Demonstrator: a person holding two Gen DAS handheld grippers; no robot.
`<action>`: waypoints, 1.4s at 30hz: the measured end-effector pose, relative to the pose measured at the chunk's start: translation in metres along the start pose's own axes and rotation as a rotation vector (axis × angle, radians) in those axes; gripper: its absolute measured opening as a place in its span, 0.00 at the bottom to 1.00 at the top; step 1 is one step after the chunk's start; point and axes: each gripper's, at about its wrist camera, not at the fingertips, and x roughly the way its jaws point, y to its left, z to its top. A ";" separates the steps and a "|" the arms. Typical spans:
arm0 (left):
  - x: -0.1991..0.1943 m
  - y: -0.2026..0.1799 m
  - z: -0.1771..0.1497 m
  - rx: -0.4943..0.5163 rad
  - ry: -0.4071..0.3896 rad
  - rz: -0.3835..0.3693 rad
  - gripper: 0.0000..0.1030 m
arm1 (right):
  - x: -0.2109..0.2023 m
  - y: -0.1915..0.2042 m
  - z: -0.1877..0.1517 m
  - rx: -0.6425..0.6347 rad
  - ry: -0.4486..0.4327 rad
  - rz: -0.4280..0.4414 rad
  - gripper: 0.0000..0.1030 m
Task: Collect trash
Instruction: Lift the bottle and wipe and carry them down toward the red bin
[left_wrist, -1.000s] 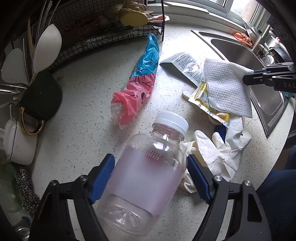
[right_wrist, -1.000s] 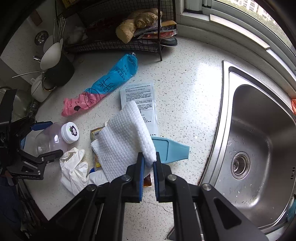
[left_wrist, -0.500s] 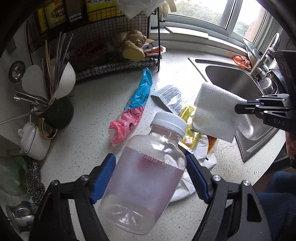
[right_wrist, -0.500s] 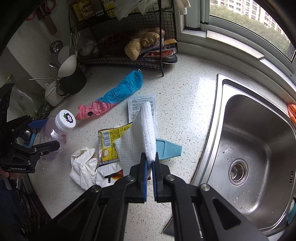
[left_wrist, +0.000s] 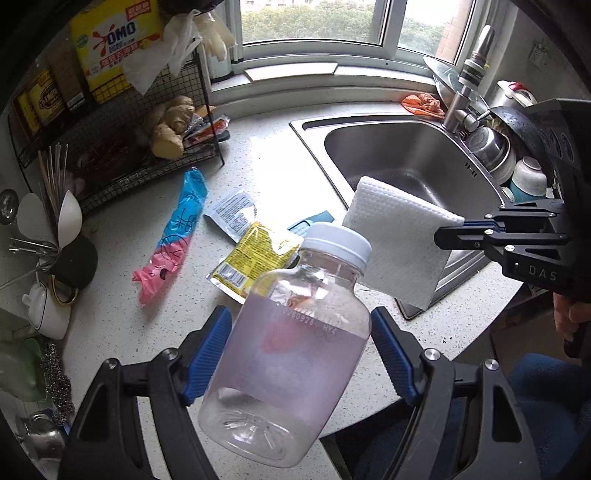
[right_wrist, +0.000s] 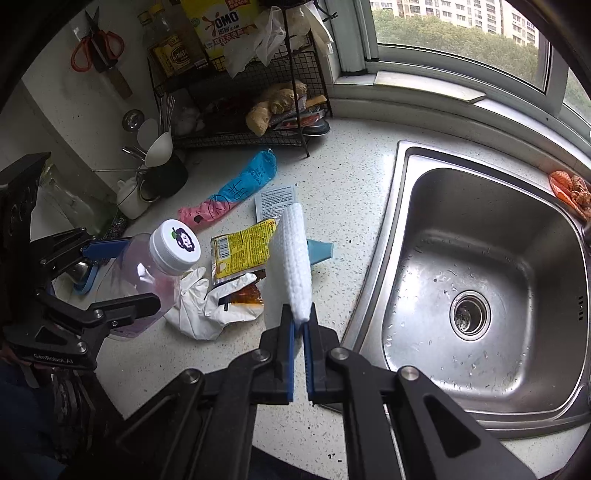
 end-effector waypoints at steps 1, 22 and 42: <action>-0.001 -0.009 -0.001 0.010 0.000 -0.006 0.73 | -0.005 -0.003 -0.006 0.010 -0.002 -0.001 0.04; -0.051 -0.215 -0.088 0.109 0.025 -0.028 0.73 | -0.120 -0.032 -0.171 0.070 -0.072 -0.070 0.04; 0.071 -0.270 -0.166 0.049 0.251 -0.051 0.72 | -0.029 -0.071 -0.266 0.190 0.141 -0.117 0.04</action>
